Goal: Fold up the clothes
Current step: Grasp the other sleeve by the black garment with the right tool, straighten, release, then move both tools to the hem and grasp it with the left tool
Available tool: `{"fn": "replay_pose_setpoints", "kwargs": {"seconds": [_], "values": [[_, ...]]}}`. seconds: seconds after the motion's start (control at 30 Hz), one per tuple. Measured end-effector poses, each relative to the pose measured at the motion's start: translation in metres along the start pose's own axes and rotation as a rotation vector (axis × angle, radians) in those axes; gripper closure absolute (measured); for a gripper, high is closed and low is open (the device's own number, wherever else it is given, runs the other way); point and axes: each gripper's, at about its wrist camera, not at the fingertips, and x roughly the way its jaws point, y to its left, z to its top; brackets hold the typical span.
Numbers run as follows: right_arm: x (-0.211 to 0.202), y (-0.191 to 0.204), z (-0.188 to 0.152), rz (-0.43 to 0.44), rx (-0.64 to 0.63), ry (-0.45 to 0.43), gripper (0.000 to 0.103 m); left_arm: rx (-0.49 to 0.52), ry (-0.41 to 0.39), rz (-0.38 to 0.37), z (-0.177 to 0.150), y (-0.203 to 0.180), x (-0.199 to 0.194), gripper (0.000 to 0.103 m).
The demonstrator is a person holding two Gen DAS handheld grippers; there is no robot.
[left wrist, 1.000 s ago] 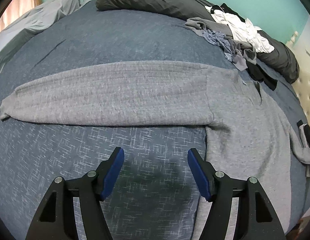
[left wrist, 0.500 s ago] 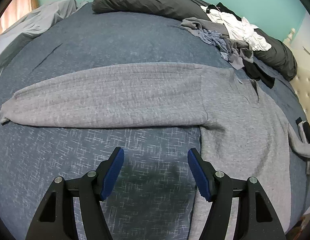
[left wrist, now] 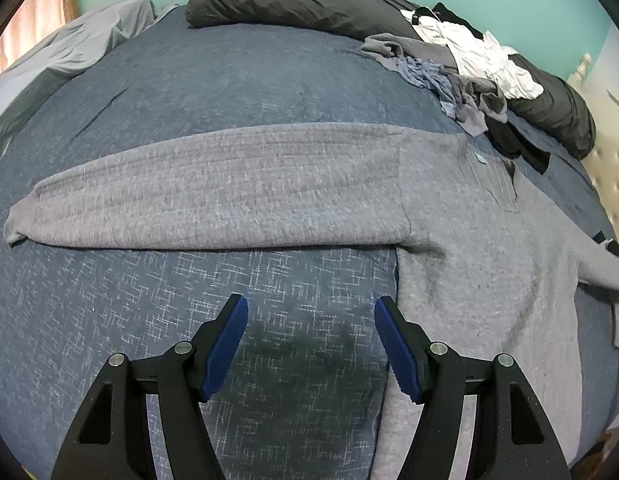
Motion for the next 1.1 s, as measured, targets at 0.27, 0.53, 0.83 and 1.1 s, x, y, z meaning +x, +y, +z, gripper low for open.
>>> {"fn": "replay_pose_setpoints", "kwargs": {"seconds": [0.27,0.53,0.83,1.1], "values": [[0.03,0.0,0.003,-0.033,-0.004,0.053,0.096,0.04,0.007,0.009,0.001,-0.015,0.002,0.033],[0.04,-0.012,-0.006,-0.041,0.036,0.06,0.096,0.05,0.042,-0.036,-0.003,-0.023,0.008,0.033],[-0.007,-0.01,-0.014,-0.084,0.081,-0.012,0.081,0.064,0.08,-0.101,-0.02,-0.024,-0.01,0.033],[-0.091,0.061,-0.07,0.246,0.019,0.002,0.055,0.074,0.106,-0.149,-0.056,-0.023,-0.044,0.033]]}}
